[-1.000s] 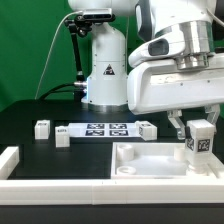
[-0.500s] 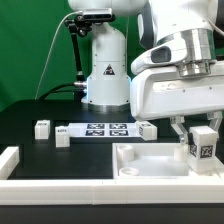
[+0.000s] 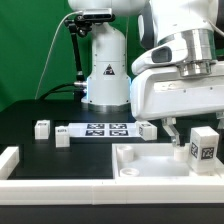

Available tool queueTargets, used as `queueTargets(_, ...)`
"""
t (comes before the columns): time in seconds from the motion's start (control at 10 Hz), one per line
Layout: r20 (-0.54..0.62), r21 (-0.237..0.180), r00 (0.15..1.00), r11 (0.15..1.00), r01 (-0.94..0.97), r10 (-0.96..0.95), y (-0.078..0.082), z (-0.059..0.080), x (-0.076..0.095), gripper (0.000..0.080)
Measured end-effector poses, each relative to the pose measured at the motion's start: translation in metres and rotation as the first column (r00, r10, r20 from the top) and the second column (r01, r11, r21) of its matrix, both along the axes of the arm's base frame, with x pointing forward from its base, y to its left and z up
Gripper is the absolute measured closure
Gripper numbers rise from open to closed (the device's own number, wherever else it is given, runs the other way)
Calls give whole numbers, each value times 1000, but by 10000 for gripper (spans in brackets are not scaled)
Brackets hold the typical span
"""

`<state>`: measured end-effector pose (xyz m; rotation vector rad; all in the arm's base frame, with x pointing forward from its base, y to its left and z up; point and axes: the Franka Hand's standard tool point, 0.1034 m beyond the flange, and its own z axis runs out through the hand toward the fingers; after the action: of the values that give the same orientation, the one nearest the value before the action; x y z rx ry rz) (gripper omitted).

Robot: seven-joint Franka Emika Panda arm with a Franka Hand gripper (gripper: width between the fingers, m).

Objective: Assemble one leg

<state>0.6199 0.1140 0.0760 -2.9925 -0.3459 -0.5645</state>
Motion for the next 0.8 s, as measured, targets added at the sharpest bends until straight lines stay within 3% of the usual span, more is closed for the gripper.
queueTargets(0.5, -1, 1, 1000, 1000, 0, 0, 0, 1, 1, 150)
queueTargets(0.8, -73, 9, 997, 1000, -9, 10, 6, 19, 8, 150)
